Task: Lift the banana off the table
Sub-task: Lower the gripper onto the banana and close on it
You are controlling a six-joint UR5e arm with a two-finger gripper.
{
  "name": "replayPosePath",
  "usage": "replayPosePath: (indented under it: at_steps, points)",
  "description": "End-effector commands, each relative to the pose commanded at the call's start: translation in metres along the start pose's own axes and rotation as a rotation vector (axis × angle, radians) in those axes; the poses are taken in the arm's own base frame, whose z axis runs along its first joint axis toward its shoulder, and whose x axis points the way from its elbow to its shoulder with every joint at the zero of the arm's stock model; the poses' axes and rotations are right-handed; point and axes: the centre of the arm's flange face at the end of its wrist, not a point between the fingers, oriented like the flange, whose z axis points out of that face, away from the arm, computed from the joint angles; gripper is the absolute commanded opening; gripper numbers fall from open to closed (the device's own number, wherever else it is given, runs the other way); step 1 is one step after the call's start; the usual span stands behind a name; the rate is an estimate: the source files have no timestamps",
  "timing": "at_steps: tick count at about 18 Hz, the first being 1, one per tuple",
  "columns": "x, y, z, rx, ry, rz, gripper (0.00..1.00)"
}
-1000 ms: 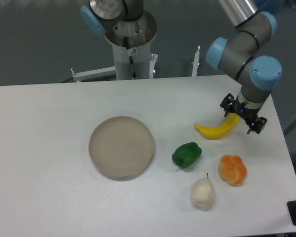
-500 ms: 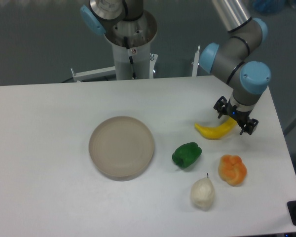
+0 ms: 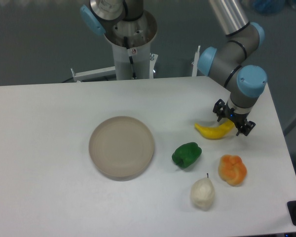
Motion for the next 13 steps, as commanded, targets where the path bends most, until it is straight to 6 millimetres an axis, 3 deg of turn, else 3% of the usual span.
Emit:
replayPosePath:
  at_steps: [3,13]
  points:
    - [-0.001,0.000,-0.001,0.000,-0.002,-0.003,0.48]
    - [-0.003,0.001,-0.010,-0.002,-0.017,0.007,0.42]
